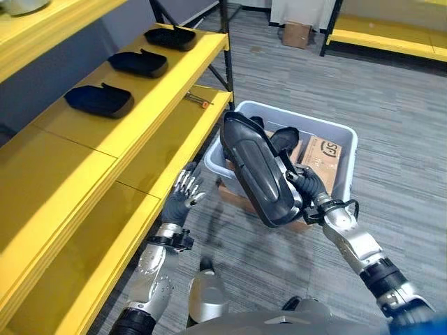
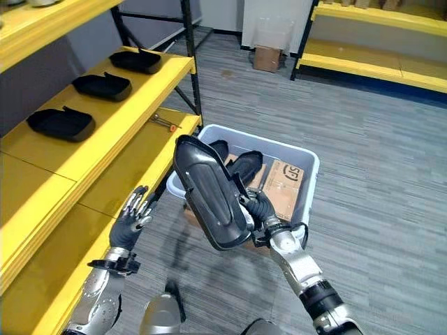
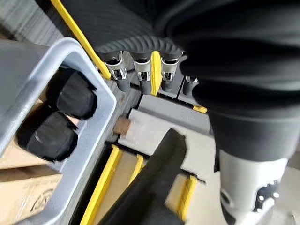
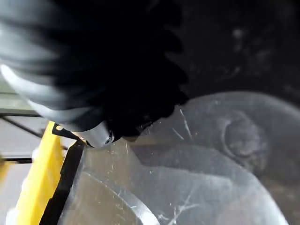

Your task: Move parts from the plastic box to the shelf.

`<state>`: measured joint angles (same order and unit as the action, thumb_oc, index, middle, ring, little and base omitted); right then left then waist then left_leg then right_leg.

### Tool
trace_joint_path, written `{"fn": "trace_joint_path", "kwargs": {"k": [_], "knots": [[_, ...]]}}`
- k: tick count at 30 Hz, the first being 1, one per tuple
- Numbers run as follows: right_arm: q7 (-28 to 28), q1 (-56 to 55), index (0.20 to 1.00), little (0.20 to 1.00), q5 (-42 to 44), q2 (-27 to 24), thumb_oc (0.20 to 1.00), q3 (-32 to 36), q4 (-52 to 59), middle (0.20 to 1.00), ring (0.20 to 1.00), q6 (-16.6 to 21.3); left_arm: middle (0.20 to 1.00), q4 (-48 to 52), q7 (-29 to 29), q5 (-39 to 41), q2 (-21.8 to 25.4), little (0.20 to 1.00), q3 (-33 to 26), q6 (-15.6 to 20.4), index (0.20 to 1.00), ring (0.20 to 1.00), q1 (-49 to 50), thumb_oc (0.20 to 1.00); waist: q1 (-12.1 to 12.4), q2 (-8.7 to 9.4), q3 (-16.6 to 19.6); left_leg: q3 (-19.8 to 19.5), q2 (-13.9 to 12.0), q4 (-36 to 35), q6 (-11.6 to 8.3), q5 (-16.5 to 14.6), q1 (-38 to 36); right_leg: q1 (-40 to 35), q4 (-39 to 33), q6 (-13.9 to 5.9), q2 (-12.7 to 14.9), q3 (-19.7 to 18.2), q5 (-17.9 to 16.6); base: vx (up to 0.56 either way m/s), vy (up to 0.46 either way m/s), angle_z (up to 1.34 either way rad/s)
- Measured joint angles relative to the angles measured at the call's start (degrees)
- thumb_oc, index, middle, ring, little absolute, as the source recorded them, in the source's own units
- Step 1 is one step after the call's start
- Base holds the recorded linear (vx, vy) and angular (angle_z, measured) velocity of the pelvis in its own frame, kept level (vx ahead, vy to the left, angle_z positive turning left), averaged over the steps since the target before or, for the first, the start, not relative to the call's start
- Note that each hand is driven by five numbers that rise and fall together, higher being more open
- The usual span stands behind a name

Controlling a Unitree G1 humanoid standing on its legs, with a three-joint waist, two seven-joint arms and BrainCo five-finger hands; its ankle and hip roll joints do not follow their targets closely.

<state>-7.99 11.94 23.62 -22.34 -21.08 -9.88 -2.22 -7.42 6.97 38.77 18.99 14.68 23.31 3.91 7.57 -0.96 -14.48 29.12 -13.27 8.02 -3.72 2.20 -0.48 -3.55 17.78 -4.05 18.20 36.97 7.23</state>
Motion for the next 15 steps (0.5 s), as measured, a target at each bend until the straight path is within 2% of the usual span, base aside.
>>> {"fn": "trace_joint_path", "kwargs": {"k": [3,4,8,12,13,15], "knots": [[0.34,-0.12,0.2,0.2,0.83,3.22,0.2,0.0,-0.46,0.2,0.2,0.54,1.0,0.12,-0.87,-2.07,0.78,1.0,0.33,0.15,1.0,1.0,-4.73,1.0,-0.3,0.82,0.19,-1.61,1.94,0.04,1.08,-0.74,-0.09,-2.42,-2.77,-0.31,0.5,-0.28,-1.71,0.05,0.218,0.4],[1.01,-0.09,0.2,0.2,0.9,4.77,0.2,-0.01,-0.46,0.2,0.2,0.86,1.0,0.97,-1.03,-3.03,2.05,1.0,0.46,0.11,1.0,1.0,-6.68,1.0,0.63,1.19,0.37,-2.67,3.08,0.02,1.38,-1.48,0.44,-4.27,-5.17,-1.58,0.56,0.16,-2.59,0.07,0.255,0.44],[1.29,-0.05,0.2,0.2,1.82,6.56,0.2,-0.74,-0.39,0.2,0.2,1.38,1.0,4.38,-1.08,-4.04,4.56,1.0,-0.3,0.1,1.0,1.0,-5.12,1.0,3.22,1.46,0.84,-4.72,4.99,-0.04,2.0,-1.96,1.83,-5.87,-8.06,-2.26,0.79,0.78,-3.06,0.05,0.209,0.4],[1.21,0.12,0.2,0.2,2.07,6.8,0.2,-3.02,0.09,0.2,0.2,1.38,1.0,4.54,-1.12,-4.6,4.53,1.0,-1.39,-0.19,1.0,1.0,-3.15,1.0,5.08,2.28,1.29,-7.44,6.77,0.1,3.06,-1.98,3.53,-6.95,-10.0,-2.12,0.89,2.49,-4.05,0.03,0.161,0.44],[1.17,0.17,0.2,0.2,2.07,7.17,0.2,-3.14,0.18,0.2,0.2,1.37,1.0,4.6,-1.15,-4.59,4.55,1.0,-1.59,-0.2,1.0,1.0,-2.72,1.0,5.69,2.39,1.25,-7.97,7.17,0.11,3.9,-1.4,3.83,-7.04,-10.2,-2.0,0.97,2.96,-4.87,0.03,0.182,0.42],[1.05,0.17,0.2,0.2,2.08,8.23,0.2,-3.81,0.4,0.2,0.2,1.34,1.0,5.02,-1.15,-4.6,4.53,1.0,-1.91,-0.28,1.0,1.0,-1.92,1.0,6.04,2.39,1.26,-9.76,8.02,0.11,4.28,-1.25,4.62,-7.86,-10.71,-1.75,1.02,3.22,-6.4,0.03,0.199,0.51]]}}
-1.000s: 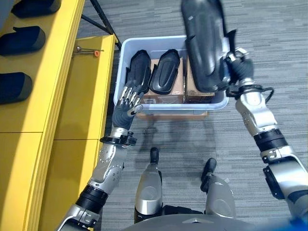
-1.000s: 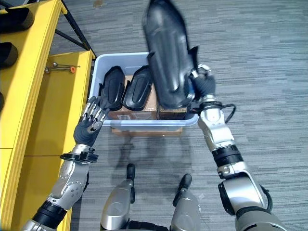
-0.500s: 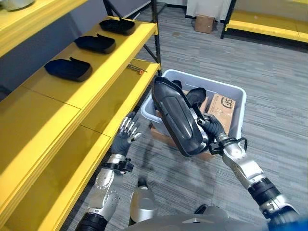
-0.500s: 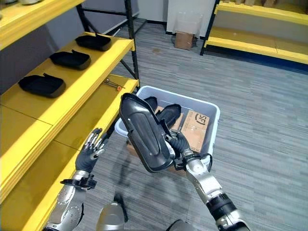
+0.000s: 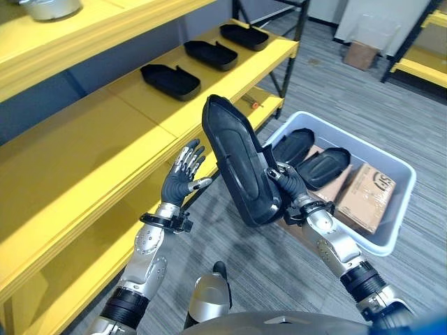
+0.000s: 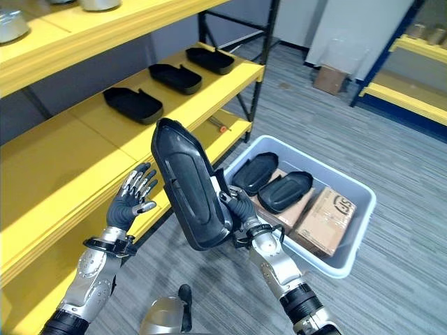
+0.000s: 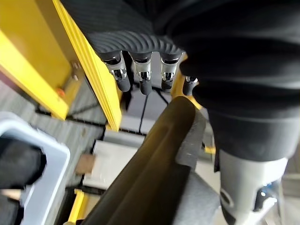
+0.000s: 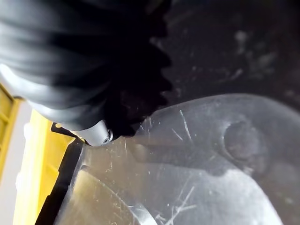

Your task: Move parts from the plastic box to the shelf.

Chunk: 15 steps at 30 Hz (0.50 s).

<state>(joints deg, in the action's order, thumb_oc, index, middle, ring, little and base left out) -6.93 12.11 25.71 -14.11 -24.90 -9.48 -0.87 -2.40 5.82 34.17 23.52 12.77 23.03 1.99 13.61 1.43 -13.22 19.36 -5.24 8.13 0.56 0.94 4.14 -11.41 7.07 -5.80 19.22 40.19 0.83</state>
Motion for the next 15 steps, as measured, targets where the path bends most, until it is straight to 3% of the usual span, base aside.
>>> {"fn": "trace_joint_path", "kwargs": {"k": [4,7,9,10,11,12,14,15], "knots": [[-0.04,1.3,0.2,0.2,0.0,0.72,0.2,-1.08,1.83,0.2,0.2,-0.27,1.0,1.25,0.38,0.15,0.01,1.0,-2.52,-0.36,1.0,1.0,0.44,1.0,2.12,0.27,0.12,-1.49,2.04,-1.34,0.96,-1.46,-0.05,-1.16,-0.13,1.38,1.37,0.2,-3.63,0.04,0.234,0.36],[-0.25,4.07,0.2,0.2,0.0,1.93,0.2,-1.83,1.86,0.2,0.2,-0.85,1.0,1.1,6.47,5.32,0.05,1.0,-2.69,-5.08,1.0,1.0,0.44,1.0,2.76,0.91,0.38,-2.23,3.9,-2.84,2.37,-1.85,-0.43,0.35,4.2,0.3,4.25,-0.3,-7.64,0.09,0.277,0.36],[-0.48,4.01,0.2,0.2,-0.02,2.24,0.2,-3.3,1.87,0.2,0.2,-0.85,1.0,1.0,6.72,5.8,-0.41,1.0,-1.81,-5.52,1.0,1.0,0.2,1.0,2.36,0.78,0.34,-4.14,6.07,-3.97,5.07,-1.49,-1.65,3.06,13.02,-1.56,8.17,-4.33,-9.88,0.11,0.097,0.61],[-0.78,3.29,0.2,0.2,0.02,1.76,0.2,-3.56,1.86,0.2,0.2,-0.78,1.0,0.73,6.44,5.64,-0.7,1.0,-0.91,-5.33,1.0,1.0,-0.55,1.0,0.92,0.53,0.23,-7.78,7.2,-4.35,5.99,-0.9,-2.1,5.33,19.16,-2.58,8.8,-9.76,-9.28,0.05,-0.02,1.3],[-0.98,2.46,0.2,0.2,0.13,1.68,0.2,-3.65,1.81,0.2,0.2,-0.82,1.0,-0.07,6.27,5.61,-0.5,1.0,0.38,-5.12,1.0,1.0,-1.84,1.0,-0.95,0.23,0.26,-10.65,7.53,-5.84,6.43,0.14,-2.65,7.5,23.6,-4.25,5.1,-17.21,-4.65,0.07,-0.064,1.47],[-1.03,2.44,0.2,0.2,0.37,1.75,0.2,-3.89,1.59,0.2,0.2,-0.93,1.0,-0.11,6.31,5.6,0.17,1.0,0.9,-5.15,1.0,1.0,-1.81,1.0,-1.19,0.17,0.22,-11.94,7.61,-7.29,6.16,1.24,-3.43,9.67,24.46,-5.05,0.79,-21.72,-1.68,0.07,-0.071,1.1],[0.09,3.22,0.2,0.2,0.64,1.38,0.2,-3.11,1.4,0.2,0.2,-0.9,1.0,-0.16,6.3,5.72,0.57,1.0,0.38,-5.2,1.0,1.0,-0.65,1.0,-1.3,-0.52,-0.07,-13.68,7.4,-9.3,5.91,1.63,-4.79,13.02,20.62,-2.78,-4.75,-21.22,3.57,0.13,-0.09,0.44],[0.58,3.36,0.2,0.2,0.64,0.79,0.2,-2.58,1.35,0.2,0.2,-0.89,1.0,-0.18,6.31,5.71,0.65,1.0,0.4,-5.32,1.0,1.0,-0.56,1.0,-1.86,-0.82,-0.23,-14.26,7.57,-9.98,5.59,1.85,-5.52,13.67,16.39,-2.51,-7.08,-20.04,3.93,0.19,-0.152,0.37]]}}
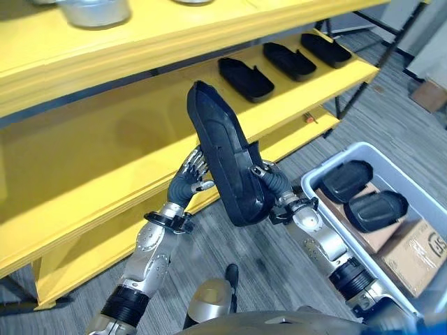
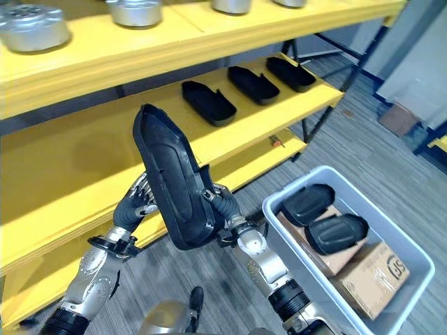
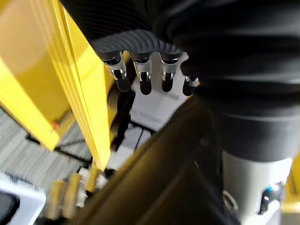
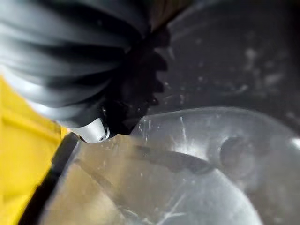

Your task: Move parts from the plastic box to the shelf.

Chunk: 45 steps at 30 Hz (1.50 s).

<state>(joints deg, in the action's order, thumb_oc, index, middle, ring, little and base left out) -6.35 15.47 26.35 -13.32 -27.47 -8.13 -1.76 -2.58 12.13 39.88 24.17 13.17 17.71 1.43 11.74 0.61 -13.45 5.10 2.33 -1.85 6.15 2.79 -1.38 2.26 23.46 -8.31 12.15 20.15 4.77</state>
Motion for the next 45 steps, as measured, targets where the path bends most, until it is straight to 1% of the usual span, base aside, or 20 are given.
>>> {"fn": "trace_joint_path", "kwargs": {"k": [2,6,8,11,13,15,20,23,24,25,26,29,33,35,37,38,39,40,41,45], "knots": [[1.0,0.43,0.2,0.2,0.36,-1.86,0.2,0.68,-0.88,0.2,0.2,-0.01,1.0,-0.03,0.07,-0.02,-0.8,1.0,0.37,-0.11,1.0,1.0,-0.34,1.0,-0.91,0.03,0.04,-1.47,1.59,-1.29,-0.13,-0.11,-1.78,2.9,-8.39,0.26,-2.64,0.64,-0.25,0.31,-0.203,0.48],[1.53,-2.07,0.2,0.2,2.59,-4.1,0.2,2.41,-1.39,0.2,0.2,-0.27,1.0,-1.77,0.35,-0.05,-3.46,1.0,2.04,-1.39,1.0,1.0,-2.62,1.0,-6.62,-0.07,0.4,-10.27,3.62,-1.84,-0.12,-0.46,-3.63,5.18,-20.98,1.01,-9.82,-13.43,-4.97,0.26,-0.164,1.07],[1.56,-3.3,0.2,0.2,2.98,-3.93,0.2,2.57,-1.46,0.2,0.2,-1.08,1.0,-1.76,1.3,-0.22,-3.44,1.0,3.45,-1.97,1.0,1.0,-2.03,1.0,-7.98,0.03,0.46,-13.37,4.52,-2.44,-0.04,-0.57,-5.59,6.23,-21.46,1.28,-10.75,-15.09,-7.9,0.2,-0.185,0.92],[2.87,-6.38,0.2,0.2,4.28,-3.53,0.2,3.5,-1.51,0.2,0.2,-1.26,1.0,-1.61,3.22,-1.31,-3.3,1.0,5.28,-1.54,1.0,1.0,0.85,1.0,-8.89,0.6,1.32,-18.29,5.61,-3.29,-0.92,-1.19,-8.89,3.16,-22.65,3.65,-12.2,-18.29,-10.35,0.22,-0.188,1.02],[4.23,-6.37,0.2,0.2,4.32,-3.11,0.2,3.27,-3.38,0.2,0.2,-1.38,1.0,-1.57,3.39,-1.65,-3.04,1.0,4.97,-1.07,1.0,1.0,2.83,1.0,-6.14,1.35,2.06,-18.0,6.3,-2.99,-3.6,-3.34,-10.92,-0.54,-25.05,8.71,-11.74,-15.28,-12.41,0.23,-0.161,0.24],[5.3,-6.19,0.2,0.2,4.42,-3.21,0.2,2.88,-5.22,0.2,0.2,-1.91,1.0,-0.8,3.77,-2.26,-3.56,1.0,4.78,-0.82,1.0,1.0,3.06,1.0,-5.13,1.06,2.26,-13.57,5.83,0.78,-6.48,-5.16,-10.73,-4.95,-28.79,11.15,-12.24,-13.22,-12.29,0.24,-0.189,0.37],[5.48,-3.67,0.2,0.2,4.42,-3.12,0.2,2.05,-5.25,0.2,0.2,-2.16,1.0,0.31,3.87,-2.29,-3.57,1.0,4.74,-0.82,1.0,1.0,2.28,1.0,-4.52,1.49,2.73,-10.03,5.07,5.3,-6.7,-6.15,-9.28,-6.31,-28.75,12.16,-13.17,-12.67,-10.31,0.17,-0.162,0.15],[4.85,-3.57,0.2,0.2,4.37,-3.62,0.2,2.1,-5.21,0.2,0.2,-2.16,1.0,0.24,3.68,-2.27,-3.33,1.0,4.64,-0.89,1.0,1.0,1.14,1.0,-5.37,1.12,2.69,-8.36,3.61,7.18,-6.93,-8.78,-7.62,-6.9,-28.55,12.98,-13.84,-8.73,-8.81,0.12,-0.098,0.61],[4.38,-3.62,0.2,0.2,4.27,-3.93,0.2,2.28,-5.16,0.2,0.2,-2.16,1.0,0.06,3.72,-2.15,-3.15,1.0,4.67,-1.08,1.0,1.0,0.64,1.0,-5.97,1.39,2.27,-4.14,2.64,8.71,-9.11,-10.7,-6.43,-7.09,-28.39,14.32,-13.2,-6.41,-8.74,0.04,-0.002,1.35],[3.69,-3.83,0.2,0.2,4.17,-4.12,0.2,2.61,-5.16,0.2,0.2,-2.16,1.0,-0.51,3.77,-2.15,-3.06,1.0,4.68,-1.27,1.0,1.0,-0.42,1.0,-7.29,2.15,1.6,3.39,0.71,12.74,-9.49,-12.03,-4.2,-7.13,-27.97,15.18,-12.31,-3.23,-7.73,0.01,0.042,1.36],[3.28,-3.99,0.2,0.2,3.98,-4.3,0.2,2.66,-5.16,0.2,0.2,-2.23,1.0,-0.63,3.71,-2.05,-3.13,1.0,4.3,-1.25,1.0,1.0,-0.47,1.0,-7.69,2.56,1.3,7.49,-1.71,14.64,-8.85,-12.19,-2.87,-6.74,-26.44,15.43,-11.71,-1.97,-6.11,0.04,0.07,1.15],[3.53,-3.71,0.2,0.2,3.81,-4.24,0.2,2.88,-5.43,0.2,0.2,-2.18,1.0,-1.22,3.72,-1.74,-3.04,1.0,3.3,-1.25,1.0,1.0,0.09,1.0,-6.01,2.5,0.53,7.02,-7.85,16.21,-8.87,-11.93,-0.74,-4.46,-21.61,14.35,-10.08,-1.79,-3.41,0.06,0.126,0.26],[3.74,-3.54,0.2,0.2,3.8,-3.43,0.2,4.57,-6.9,0.2,0.2,-2.11,1.0,-1.86,3.79,-1.77,-3.32,1.0,3.03,-1.18,1.0,1.0,-0.21,1.0,-6.64,-0.18,-0.83,3.18,-13.63,8.73,-10.35,-8.58,-1.71,-3.62,-19.07,12.01,-7.47,-2.11,-3.02,0.08,0.292,0.08],[2.98,-3.54,0.2,0.2,3.77,-4.09,0.2,4.91,-6.86,0.2,0.2,-1.65,1.0,-2.47,3.78,-2.36,-3.48,1.0,3.13,-1.17,1.0,1.0,-0.43,1.0,-7.54,-1.65,-1.79,5.32,-18.36,5.55,-12.1,-4.77,-1.44,-3.77,-18.38,11.08,-5.51,-2.11,-2.63,0.01,0.357,0.1],[1.97,-3.63,0.2,0.2,3.75,-5.92,0.2,5.56,-5.82,0.2,0.2,-1.42,1.0,-3.36,3.68,-2.21,-3.48,1.0,3.65,-1.01,1.0,1.0,-1.04,1.0,-8.34,-2.62,-2.14,10.03,-21.16,5.59,-11.64,-2.92,-0.45,-3.15,-16.91,10.13,-2.06,-1.64,-2.59,-0.05,0.427,0.0],[1.67,-3.8,0.2,0.2,3.75,-6.51,0.2,5.7,-5.02,0.2,0.2,-1.41,1.0,-3.37,3.63,-2.19,-3.53,1.0,3.67,-0.97,1.0,1.0,-1.03,1.0,-8.61,-2.97,-2.17,10.71,-20.99,5.34,-11.1,-2.9,-0.47,-2.85,-16.24,8.73,-0.83,-1.77,-2.64,-0.03,0.402,0.11],[1.46,-4.44,0.2,0.2,3.86,-7.72,0.2,7.08,-4.12,0.2,0.2,-0.41,1.0,-3.64,3.07,-2.23,-4.01,1.0,3.77,-0.76,1.0,1.0,-1.27,1.0,-9.74,-4.95,-2.01,11.88,-19.82,4.49,-9.46,-3.96,-0.75,-3.05,-14.78,5.31,1.44,-0.65,-3.87,0.01,0.16,0.29],[0.98,-4.74,0.2,0.2,3.99,-8.21,0.2,8.33,-4.94,0.2,0.2,0.28,1.0,-4.39,2.77,-2.23,-4.7,1.0,3.65,-0.61,1.0,1.0,-1.83,1.0,-10.64,-6.3,-1.96,11.35,-18.64,3.39,-10.82,-0.62,-1.73,-3.79,-13.9,3.08,2.83,-0.53,-3.8,0.08,0.28,0.27],[0.26,-5.09,0.2,0.2,4.53,-6.86,0.2,8.87,-6.79,0.2,0.2,0.27,1.0,-5.54,2.33,-2.16,-4.55,1.0,2.81,-0.53,1.0,1.0,-1.56,1.0,-10.44,-4.72,-1.99,12.01,-15.42,3.89,-12.5,0.57,-2.83,-4.81,-13.86,2.21,5.76,-1.85,-3.72,0.09,0.26,0.22],[0.32,-9.55,0.2,0.2,4.96,-1.58,0.2,8.96,-6.18,0.2,0.2,0.96,1.0,-4.15,3.19,-2.21,0.59,1.0,0.73,-0.53,1.0,1.0,2.3,1.0,-7.89,-0.27,0.06,11.32,-10.34,-0.16,-11.04,0.63,-6.21,-8.68,-17.96,2.87,6.57,-2.08,-7.62,0.1,0.201,0.2]]}}
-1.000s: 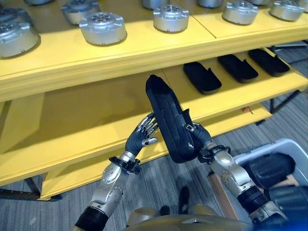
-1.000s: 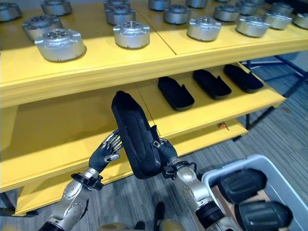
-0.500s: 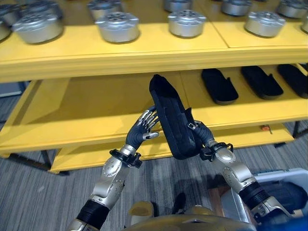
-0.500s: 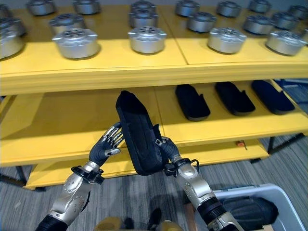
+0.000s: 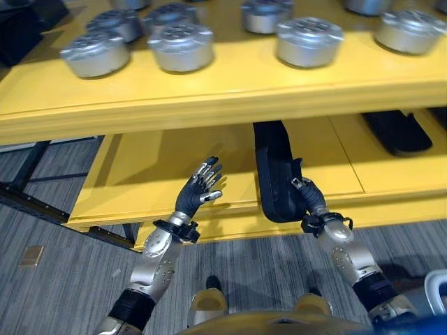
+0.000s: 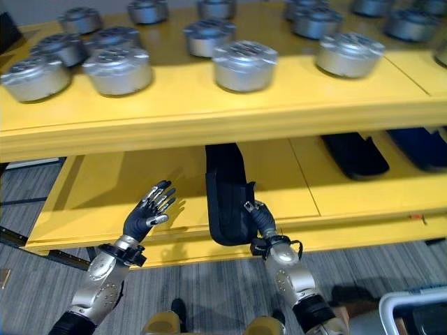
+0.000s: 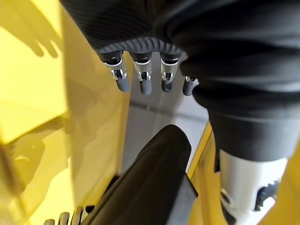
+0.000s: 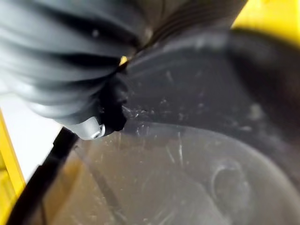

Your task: Move parts from the plastic box to the shelf.

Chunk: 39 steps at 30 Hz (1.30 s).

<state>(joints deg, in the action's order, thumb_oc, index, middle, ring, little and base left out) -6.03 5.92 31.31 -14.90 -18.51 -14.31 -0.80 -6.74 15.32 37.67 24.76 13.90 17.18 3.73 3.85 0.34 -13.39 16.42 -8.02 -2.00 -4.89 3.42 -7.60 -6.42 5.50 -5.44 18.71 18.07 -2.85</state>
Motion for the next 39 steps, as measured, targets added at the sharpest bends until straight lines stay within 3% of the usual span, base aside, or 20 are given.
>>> {"fn": "trace_joint_path", "kwargs": {"k": [3,7,10,12,14,17,21,25,28,32,39], "knots": [[0.06,-0.08,0.2,0.2,0.0,0.75,0.2,0.33,0.0,0.2,0.2,0.09,1.0,0.07,0.62,-0.04,1.01,1.0,-0.44,-0.01,1.0,1.0,1.85,1.0,0.18,1.52,0.87,-0.79,0.06,-1.4,0.0,0.01,-1.25,-2.67,-2.72,-1.38,-0.59,-0.14,-1.48,0.08,0.061,0.16],[0.05,-0.01,0.2,0.2,-0.03,0.66,0.2,2.12,0.0,0.2,0.2,0.59,1.0,1.92,1.4,0.03,0.59,1.0,-0.5,-0.37,1.0,1.0,2.73,1.0,0.39,2.77,1.69,-1.17,-0.54,-2.17,-0.13,0.09,-1.87,-4.32,-4.83,-1.46,-1.66,0.12,-1.49,0.08,0.005,0.05],[0.08,0.47,0.2,0.2,-0.04,-0.53,0.2,3.51,0.08,0.2,0.2,0.58,1.0,4.49,6.5,1.31,0.62,1.0,-0.5,-2.95,1.0,1.0,3.7,1.0,0.28,3.36,2.06,-0.97,-1.42,-2.84,-0.96,0.63,-1.82,-4.22,-5.75,-1.63,-2.74,0.15,-1.38,0.04,-0.003,-0.06],[0.06,0.81,0.2,0.2,-0.21,-1.71,0.2,4.58,0.09,0.2,0.2,0.55,1.0,5.02,7.68,1.33,0.63,1.0,0.26,-3.59,1.0,1.0,4.49,1.0,0.24,3.92,2.4,-0.52,-1.65,-2.86,-1.51,1.01,-1.38,-4.0,-6.7,-2.81,-3.0,0.14,-0.55,0.02,-0.039,-0.14],[-0.27,2.29,0.2,0.2,-1.27,-3.92,0.2,4.56,0.08,0.2,0.2,0.23,1.0,5.05,5.04,1.72,0.8,1.0,0.66,-3.6,1.0,1.0,4.23,1.0,0.4,3.98,2.28,-0.53,-2.19,-2.81,-2.13,1.56,-0.56,-3.51,-7.04,-4.29,-3.42,0.16,0.5,-0.04,-0.081,-0.05],[-0.98,6.56,0.2,0.2,-1.19,-7.47,0.2,4.89,-0.57,0.2,0.2,-1.68,1.0,5.07,4.14,1.73,0.75,1.0,0.63,-4.42,1.0,1.0,3.15,1.0,0.48,3.22,1.87,-1.61,-4.43,-1.74,-2.48,2.25,2.7,-1.4,-7.15,-4.01,-5.59,0.52,0.47,-0.07,-0.117,0.1],[-2.37,17.76,0.2,0.2,-1.12,-12.84,0.2,8.34,-5.27,0.2,0.2,-4.55,1.0,5.08,4.24,1.75,0.92,1.0,0.73,-5.66,1.0,1.0,0.0,1.0,2.96,1.99,-0.43,-3.36,-7.08,0.79,-2.67,3.37,8.32,2.64,-6.78,-2.37,-8.14,1.52,-0.57,-0.15,-0.104,0.08],[-2.94,30.1,0.2,0.2,-0.9,-17.09,0.2,11.28,-12.79,0.2,0.2,-6.08,1.0,5.12,4.37,5.67,2.06,1.0,0.97,-7.46,1.0,1.0,-4.27,1.0,5.06,1.4,-6.89,-4.83,-7.88,3.27,-2.58,4.32,14.02,7.67,-4.61,-1.32,-8.49,1.63,-1.38,-0.16,-0.07,0.06],[-1.81,32.26,0.2,0.2,-0.94,-17.43,0.2,11.09,-16.74,0.2,0.2,-6.91,1.0,5.21,4.21,6.69,4.1,1.0,1.98,-7.78,1.0,1.0,-6.68,1.0,6.22,1.81,-10.68,-5.13,-7.89,3.53,-2.49,4.62,14.89,8.94,-3.23,-1.07,-8.32,1.62,-1.2,-0.13,-0.06,0.02],[-1.56,36.78,0.2,0.2,-0.95,-17.86,0.2,11.02,-18.96,0.2,0.2,-7.18,1.0,5.4,4.09,6.69,5.21,1.0,2.99,-7.8,1.0,1.0,-11.24,1.0,6.49,0.95,-15.37,-5.77,-7.97,4.54,-2.62,5.21,17.89,12.03,-1.31,-0.78,-8.14,1.69,-1.04,-0.11,-0.033,0.03],[-3.49,45.73,0.2,0.2,1.22,-19.02,0.2,8.75,-23.45,0.2,0.2,-7.56,1.0,7.85,0.63,6.78,5.47,1.0,6.21,-7.34,1.0,1.0,-11.74,1.0,6.74,-0.46,-17.6,-5.61,-7.83,5.49,-2.58,5.2,21.16,16.56,1.68,-0.19,-7.37,1.56,-0.58,-0.13,0.004,-0.02]]}}
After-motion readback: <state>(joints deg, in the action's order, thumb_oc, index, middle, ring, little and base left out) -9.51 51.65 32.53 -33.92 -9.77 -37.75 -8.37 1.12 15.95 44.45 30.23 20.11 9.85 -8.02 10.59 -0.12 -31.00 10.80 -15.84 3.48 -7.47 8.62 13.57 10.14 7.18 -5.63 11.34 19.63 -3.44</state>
